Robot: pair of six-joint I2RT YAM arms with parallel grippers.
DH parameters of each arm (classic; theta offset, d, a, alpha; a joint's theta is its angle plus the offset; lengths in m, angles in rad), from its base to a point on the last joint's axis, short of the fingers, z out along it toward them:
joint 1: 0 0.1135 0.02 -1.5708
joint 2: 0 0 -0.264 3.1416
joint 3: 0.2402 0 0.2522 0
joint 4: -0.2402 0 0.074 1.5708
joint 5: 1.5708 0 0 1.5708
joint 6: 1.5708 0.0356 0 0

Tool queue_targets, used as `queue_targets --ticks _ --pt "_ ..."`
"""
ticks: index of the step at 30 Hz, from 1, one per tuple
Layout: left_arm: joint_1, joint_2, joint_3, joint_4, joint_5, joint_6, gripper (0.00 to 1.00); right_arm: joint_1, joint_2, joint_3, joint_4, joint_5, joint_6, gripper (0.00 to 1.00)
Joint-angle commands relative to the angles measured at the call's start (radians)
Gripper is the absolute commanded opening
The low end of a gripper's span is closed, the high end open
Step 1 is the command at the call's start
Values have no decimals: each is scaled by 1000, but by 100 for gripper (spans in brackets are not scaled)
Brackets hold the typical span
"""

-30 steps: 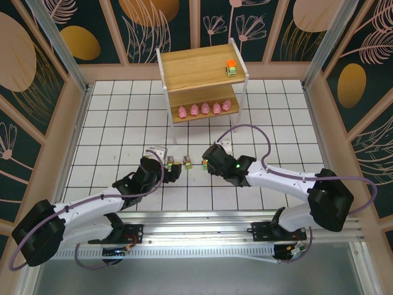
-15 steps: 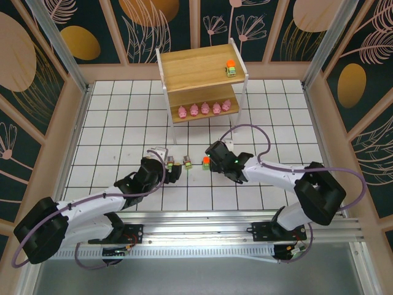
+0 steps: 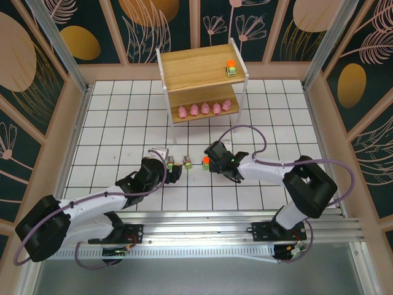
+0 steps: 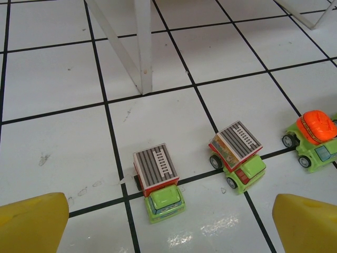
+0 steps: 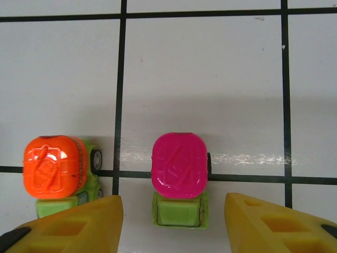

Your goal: Place and organize the plastic toys onto the shelf

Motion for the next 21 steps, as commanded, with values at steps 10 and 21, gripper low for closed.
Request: queue_targets --ticks 10,21 --pt "3 29 32 22 -8 -3 99 -4 59 4 0 14 -26 49" --pt "3 40 38 24 -8 -1 99 -3 83 29 -17 35 -42 41"
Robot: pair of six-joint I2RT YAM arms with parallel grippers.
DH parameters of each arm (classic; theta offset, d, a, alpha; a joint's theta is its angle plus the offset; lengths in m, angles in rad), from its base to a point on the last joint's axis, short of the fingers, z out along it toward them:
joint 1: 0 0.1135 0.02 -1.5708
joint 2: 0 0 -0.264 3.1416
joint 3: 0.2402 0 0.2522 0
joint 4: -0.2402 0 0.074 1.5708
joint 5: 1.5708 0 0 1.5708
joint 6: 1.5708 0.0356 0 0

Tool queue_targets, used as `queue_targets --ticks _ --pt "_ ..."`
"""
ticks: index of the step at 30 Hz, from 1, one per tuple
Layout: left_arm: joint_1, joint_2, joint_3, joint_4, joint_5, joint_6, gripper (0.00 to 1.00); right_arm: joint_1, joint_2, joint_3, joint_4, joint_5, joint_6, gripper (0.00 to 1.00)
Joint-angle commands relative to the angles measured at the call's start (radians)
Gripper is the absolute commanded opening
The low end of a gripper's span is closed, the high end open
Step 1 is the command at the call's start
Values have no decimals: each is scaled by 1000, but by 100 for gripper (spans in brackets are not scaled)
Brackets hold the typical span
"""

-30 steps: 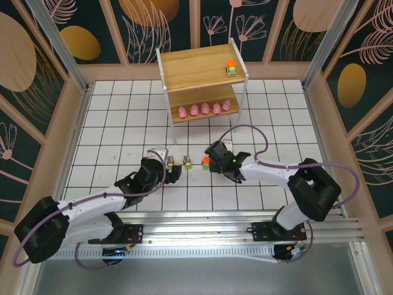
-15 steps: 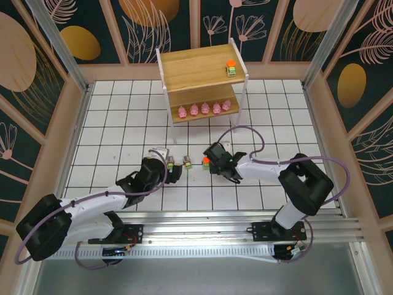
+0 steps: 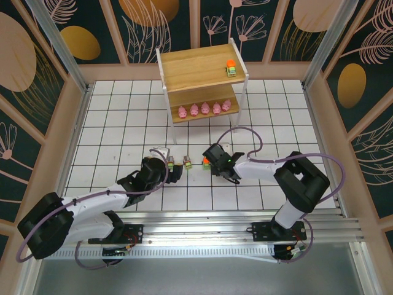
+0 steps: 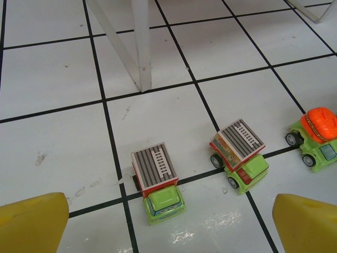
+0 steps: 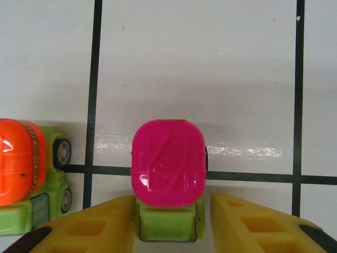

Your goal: Place and organize the plastic toys onto the shelf

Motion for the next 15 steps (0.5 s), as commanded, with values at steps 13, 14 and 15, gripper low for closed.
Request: queue_targets --ticks 13,14,15 --pt "5 11 25 24 -8 0 99 4 19 49 -43 63 -26 27" --pt "4 11 25 25 -8 1 99 4 16 48 -43 63 -25 25" --pt "4 11 25 23 -10 1 99 6 12 47 -43 64 -25 24"
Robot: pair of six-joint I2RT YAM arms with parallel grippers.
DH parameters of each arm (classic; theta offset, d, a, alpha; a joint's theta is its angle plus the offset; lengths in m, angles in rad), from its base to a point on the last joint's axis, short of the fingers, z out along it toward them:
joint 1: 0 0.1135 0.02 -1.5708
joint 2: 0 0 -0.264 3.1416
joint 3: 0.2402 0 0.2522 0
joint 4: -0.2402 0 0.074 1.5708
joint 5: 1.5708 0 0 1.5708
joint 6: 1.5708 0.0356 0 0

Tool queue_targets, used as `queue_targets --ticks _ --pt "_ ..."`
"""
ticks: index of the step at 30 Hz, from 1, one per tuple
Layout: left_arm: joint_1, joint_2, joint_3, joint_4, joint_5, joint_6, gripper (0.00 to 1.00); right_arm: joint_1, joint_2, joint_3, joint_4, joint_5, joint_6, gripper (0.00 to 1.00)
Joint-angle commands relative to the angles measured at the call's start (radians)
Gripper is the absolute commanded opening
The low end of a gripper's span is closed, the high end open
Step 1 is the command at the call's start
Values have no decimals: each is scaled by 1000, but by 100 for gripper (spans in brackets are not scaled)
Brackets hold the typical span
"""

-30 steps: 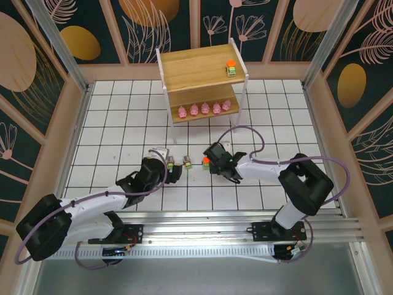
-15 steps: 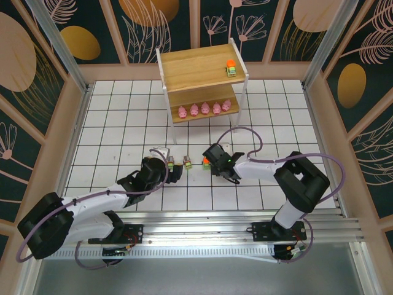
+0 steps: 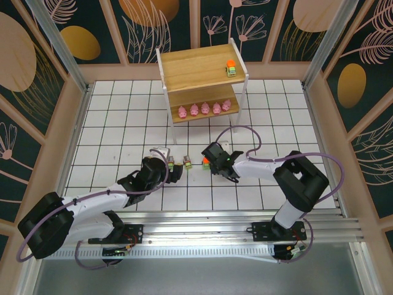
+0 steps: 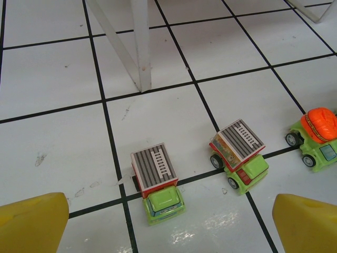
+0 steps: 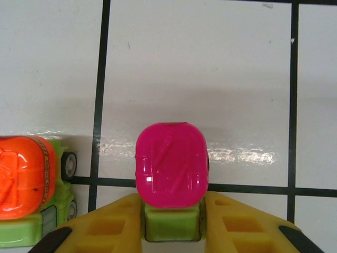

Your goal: Place and organize the plastic toys onto the shelf

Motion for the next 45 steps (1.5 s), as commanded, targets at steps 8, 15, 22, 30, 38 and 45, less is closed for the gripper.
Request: queue_targets --ticks 8,15,22,30,38,45 --pt "5 8 24 23 -12 2 99 20 -34 17 -49 54 3 21" --pt "4 9 24 23 -15 3 99 33 -92 26 -91 76 13 20" --pt "5 6 24 23 -15 2 99 40 -178 57 -146 90 12 18" --pt "4 3 22 22 -16 2 99 42 -263 131 -231 117 -6 18" --pt "4 -1 22 20 -17 -1 99 44 -300 266 -327 152 -53 18" --pt "4 23 31 13 -24 -9 99 50 -302 392 -383 178 -99 18"
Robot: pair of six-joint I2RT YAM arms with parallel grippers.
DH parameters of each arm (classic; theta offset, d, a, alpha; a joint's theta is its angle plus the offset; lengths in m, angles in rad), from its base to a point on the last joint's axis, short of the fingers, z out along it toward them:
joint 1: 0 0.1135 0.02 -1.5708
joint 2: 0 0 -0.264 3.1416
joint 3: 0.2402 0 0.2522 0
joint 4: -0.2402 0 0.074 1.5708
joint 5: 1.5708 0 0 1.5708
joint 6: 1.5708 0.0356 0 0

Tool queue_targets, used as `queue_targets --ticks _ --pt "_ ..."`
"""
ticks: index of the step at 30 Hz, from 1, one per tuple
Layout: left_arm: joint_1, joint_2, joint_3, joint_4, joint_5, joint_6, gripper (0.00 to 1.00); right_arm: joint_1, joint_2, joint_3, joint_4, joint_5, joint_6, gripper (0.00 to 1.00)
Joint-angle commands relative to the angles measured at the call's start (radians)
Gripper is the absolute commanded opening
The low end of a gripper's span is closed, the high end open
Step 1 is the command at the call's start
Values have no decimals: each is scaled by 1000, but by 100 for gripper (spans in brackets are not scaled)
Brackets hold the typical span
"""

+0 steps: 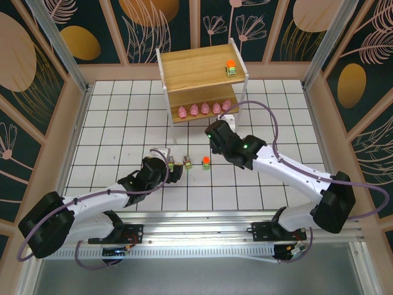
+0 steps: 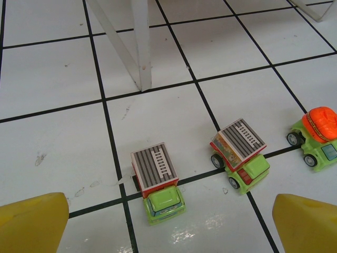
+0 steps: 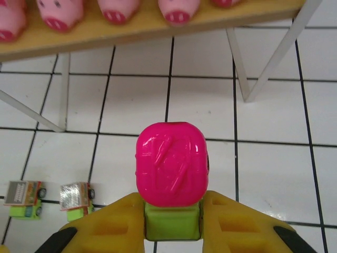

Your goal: Place and organize the plastic toys onto the shelf

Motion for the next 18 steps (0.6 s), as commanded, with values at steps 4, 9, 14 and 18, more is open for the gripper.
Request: queue_targets --ticks 4,9,14,18 --pt "5 26 35 8 -30 -12 99 10 -10 148 -88 70 -70 18" --pt "5 23 34 1 -50 -22 99 10 14 253 -118 97 -118 18" --pt "5 23 34 0 -57 -32 99 7 63 364 -143 133 -167 18" --pt "8 28 35 -1 -58 -39 99 -4 116 480 -160 139 -214 18"
